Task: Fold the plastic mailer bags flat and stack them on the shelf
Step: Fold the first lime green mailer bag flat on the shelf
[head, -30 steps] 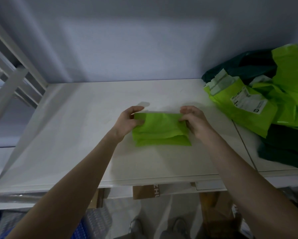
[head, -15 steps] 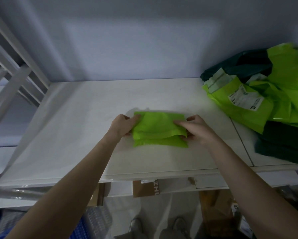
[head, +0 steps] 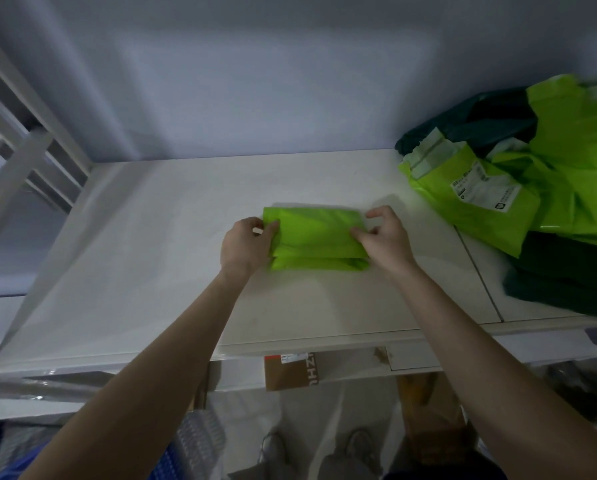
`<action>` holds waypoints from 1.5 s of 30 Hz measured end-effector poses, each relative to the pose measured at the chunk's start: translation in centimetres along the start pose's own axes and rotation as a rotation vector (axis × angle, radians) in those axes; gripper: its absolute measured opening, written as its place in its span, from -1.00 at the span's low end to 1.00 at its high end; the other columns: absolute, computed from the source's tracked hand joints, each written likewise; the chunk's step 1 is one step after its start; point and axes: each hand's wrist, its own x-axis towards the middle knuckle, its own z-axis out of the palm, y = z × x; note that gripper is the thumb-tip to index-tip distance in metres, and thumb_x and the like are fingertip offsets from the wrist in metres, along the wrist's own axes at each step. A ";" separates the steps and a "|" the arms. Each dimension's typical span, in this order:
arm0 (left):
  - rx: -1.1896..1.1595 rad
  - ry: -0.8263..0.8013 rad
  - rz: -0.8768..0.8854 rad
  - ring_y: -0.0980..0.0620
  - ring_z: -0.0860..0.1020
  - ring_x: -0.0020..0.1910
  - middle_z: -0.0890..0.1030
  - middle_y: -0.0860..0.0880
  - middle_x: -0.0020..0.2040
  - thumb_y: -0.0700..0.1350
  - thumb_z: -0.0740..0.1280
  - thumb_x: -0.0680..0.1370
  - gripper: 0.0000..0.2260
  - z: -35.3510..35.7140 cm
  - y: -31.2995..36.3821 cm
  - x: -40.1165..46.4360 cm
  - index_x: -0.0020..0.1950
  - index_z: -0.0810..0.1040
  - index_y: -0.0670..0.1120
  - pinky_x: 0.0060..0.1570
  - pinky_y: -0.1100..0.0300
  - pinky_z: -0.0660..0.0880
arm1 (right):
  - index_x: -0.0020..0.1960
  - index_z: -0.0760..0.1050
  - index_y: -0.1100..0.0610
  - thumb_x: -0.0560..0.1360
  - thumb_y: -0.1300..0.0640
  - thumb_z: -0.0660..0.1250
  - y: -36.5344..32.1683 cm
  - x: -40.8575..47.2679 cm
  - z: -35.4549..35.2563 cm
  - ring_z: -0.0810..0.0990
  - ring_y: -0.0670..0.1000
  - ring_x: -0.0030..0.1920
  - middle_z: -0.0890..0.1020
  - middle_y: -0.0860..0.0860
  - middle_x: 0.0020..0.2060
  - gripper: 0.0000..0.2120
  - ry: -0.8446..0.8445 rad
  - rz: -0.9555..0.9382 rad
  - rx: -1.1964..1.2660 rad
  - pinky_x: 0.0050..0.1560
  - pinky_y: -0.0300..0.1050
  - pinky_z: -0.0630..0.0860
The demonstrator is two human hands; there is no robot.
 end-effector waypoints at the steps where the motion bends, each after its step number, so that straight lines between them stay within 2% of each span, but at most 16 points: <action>1: 0.003 0.009 0.006 -0.11 0.57 -0.14 0.62 -0.09 -0.18 0.14 0.30 0.52 -0.69 0.0 -0.1 -0.1 -0.03 0.59 -0.10 -0.15 0.13 0.45 | 0.12 0.42 0.15 0.43 0.15 0.42 0.2 0.0 0.0 0.40 -0.08 -0.38 0.38 -0.04 -0.39 -0.69 0.003 -0.016 -0.015 -0.37 -0.25 0.31; 6: 0.036 0.053 0.009 -0.06 0.51 -0.26 0.54 -0.03 -0.31 0.19 0.32 0.48 -0.68 0.1 -0.5 -0.6 -0.16 0.54 -0.07 -0.27 0.19 0.36 | 0.11 0.44 0.17 0.43 0.15 0.43 0.7 -0.1 0.2 0.37 -0.12 -0.42 0.37 -0.04 -0.44 -0.69 0.012 -0.053 -0.069 -0.42 -0.36 0.25; 10: 0.172 0.116 0.065 -0.08 0.53 -0.16 0.58 -0.01 -0.23 0.22 0.26 0.51 -0.64 0.6 -0.9 -1.3 -0.16 0.53 -0.08 -0.25 0.14 0.35 | 0.10 0.43 0.20 0.43 0.20 0.42 0.5 -0.6 0.3 0.36 -0.12 -0.45 0.37 -0.04 -0.47 -0.71 0.019 -0.146 -0.154 -0.46 -0.40 0.31; 13: 0.260 0.160 0.119 -0.14 0.53 -0.06 0.61 -0.09 -0.14 0.23 0.23 0.52 -0.63 1.2 -1.5 -1.3 -0.09 0.47 -0.09 -0.14 0.05 0.42 | 0.11 0.42 0.25 0.45 0.24 0.40 0.9 -1.1 0.9 0.38 -0.03 -0.42 0.38 -0.04 -0.44 -0.72 0.029 -0.209 -0.211 -0.40 -0.22 0.26; 16: 0.291 0.205 0.185 -0.18 0.50 0.01 0.58 -0.13 -0.04 0.17 0.24 0.54 -0.62 1.8 -1.7 -1.4 0.07 0.40 -0.14 -0.10 0.02 0.36 | 0.14 0.42 0.29 0.47 0.28 0.35 1.5 -1.3 2.0 0.48 0.16 -0.13 0.50 0.16 -0.16 -0.73 0.052 -0.278 -0.278 -0.10 -0.04 0.36; 19: 0.329 0.247 0.338 -0.15 0.42 0.22 0.42 -0.12 0.29 0.05 0.24 0.57 -0.59 2.0 -1.7 -1.4 0.34 0.36 -0.12 0.04 -0.02 0.38 | 0.19 0.44 0.27 0.43 0.34 0.34 2.7 -1.5 2.3 0.44 0.27 0.04 0.45 0.26 0.01 -0.66 0.123 -0.375 -0.471 -0.01 0.07 0.41; 21: 0.386 0.142 0.499 -0.11 0.34 0.35 0.33 -0.06 0.43 -0.08 0.19 0.61 -0.63 2.1 -1.9 -0.9 0.43 0.32 -0.06 0.20 0.00 0.33 | 0.22 0.48 0.22 0.41 0.34 0.36 3.3 -1.5 2.1 0.45 0.30 0.08 0.48 0.25 0.09 -0.63 0.137 -0.459 -0.557 -0.04 0.13 0.50; 23: 0.392 0.023 0.557 -0.08 0.33 0.40 0.34 -0.03 0.45 -0.15 0.13 0.61 -0.64 2.1 -2.3 -0.1 0.43 0.35 -0.03 0.31 0.04 0.27 | 0.25 0.49 0.20 0.43 0.36 0.32 3.5 -1.4 1.8 0.43 0.29 0.19 0.48 0.22 0.21 -0.61 0.092 -0.493 -0.600 0.02 0.17 0.51; 27: 0.269 0.051 0.511 0.03 0.21 0.48 0.31 0.02 0.47 -0.07 -0.02 0.51 -0.50 1.2 -1.6 -0.7 0.44 0.33 -0.02 0.42 0.06 0.09 | 0.33 0.42 0.25 0.35 0.49 0.16 1.8 -1.7 1.4 0.33 0.21 0.34 0.39 0.19 0.34 -0.44 0.062 -0.446 -0.362 0.32 0.12 0.34; 29: 0.241 0.044 0.522 0.06 0.08 0.52 0.19 0.03 0.52 -0.06 -0.06 0.54 -0.49 1.1 -0.6 -1.4 0.50 0.22 -0.03 0.46 0.09 -0.04 | 0.34 0.40 0.26 0.42 0.40 0.13 0.5 -1.9 2.0 0.31 0.17 0.38 0.38 0.19 0.37 -0.51 0.075 -0.545 -0.321 0.40 0.04 0.26; 31: 0.306 -0.026 0.551 0.06 -0.05 0.53 0.03 0.03 0.55 -0.04 -0.08 0.62 -0.53 1.7 0.2 -1.8 0.54 0.06 -0.04 0.47 0.09 -0.13 | 0.41 0.31 0.21 0.54 0.19 0.06 -0.4 -1.8 3.1 0.20 0.11 0.47 0.28 0.14 0.45 -0.55 0.002 -0.611 -0.445 0.44 0.08 0.13; 34: 0.415 -0.114 0.494 0.05 -0.13 0.53 -0.09 0.01 0.56 -0.02 -0.05 0.66 -0.54 3.2 0.0 -1.7 0.55 -0.04 -0.05 0.47 0.07 -0.14 | 0.52 0.06 0.13 0.56 -0.08 -0.18 -0.1 -1.5 5.0 -0.04 0.01 0.53 0.05 0.03 0.53 -0.42 -0.162 -0.555 -0.663 0.48 0.13 -0.03; 36: 0.408 -0.135 0.473 0.03 -0.12 0.54 -0.08 -0.01 0.56 -0.02 -0.03 0.66 -0.54 3.7 -0.3 -1.6 0.55 -0.03 -0.06 0.47 0.07 -0.11 | 0.53 -0.02 0.10 0.50 -0.18 -0.31 0.9 -1.3 5.6 -0.08 -0.01 0.53 -0.01 -0.01 0.54 -0.32 -0.194 -0.513 -0.718 0.49 0.10 -0.05; 41: 0.381 -0.215 0.479 -0.10 -0.10 0.54 -0.06 -0.15 0.55 0.05 -0.13 0.61 -0.47 4.1 -0.5 -0.7 0.54 0.01 -0.16 0.47 0.07 -0.07 | 0.52 0.05 0.12 0.46 -0.21 -0.32 0.9 -0.7 5.5 0.01 0.06 0.53 0.06 0.04 0.53 -0.26 -0.226 -0.511 -0.723 0.46 0.10 0.01; 43: 0.380 -0.225 0.478 -0.12 -0.10 0.53 -0.04 -0.17 0.55 0.11 -0.16 0.56 -0.40 4.4 -0.2 -0.4 0.53 0.02 -0.18 0.48 0.05 -0.07 | 0.53 0.02 0.11 0.57 -0.15 -0.20 0.7 0.0 5.3 -0.02 0.06 0.53 0.04 0.04 0.53 -0.39 -0.249 -0.500 -0.756 0.46 0.09 -0.01; 45: 0.374 -0.229 0.451 -0.10 -0.10 0.54 -0.06 -0.16 0.55 0.06 -0.08 0.63 -0.48 4.5 0.2 -0.1 0.54 0.00 -0.16 0.47 0.05 -0.09 | 0.53 -0.02 0.11 0.63 -0.06 -0.08 0.6 0.5 5.2 -0.06 0.04 0.53 0.00 0.03 0.54 -0.48 -0.268 -0.481 -0.774 0.47 0.07 -0.04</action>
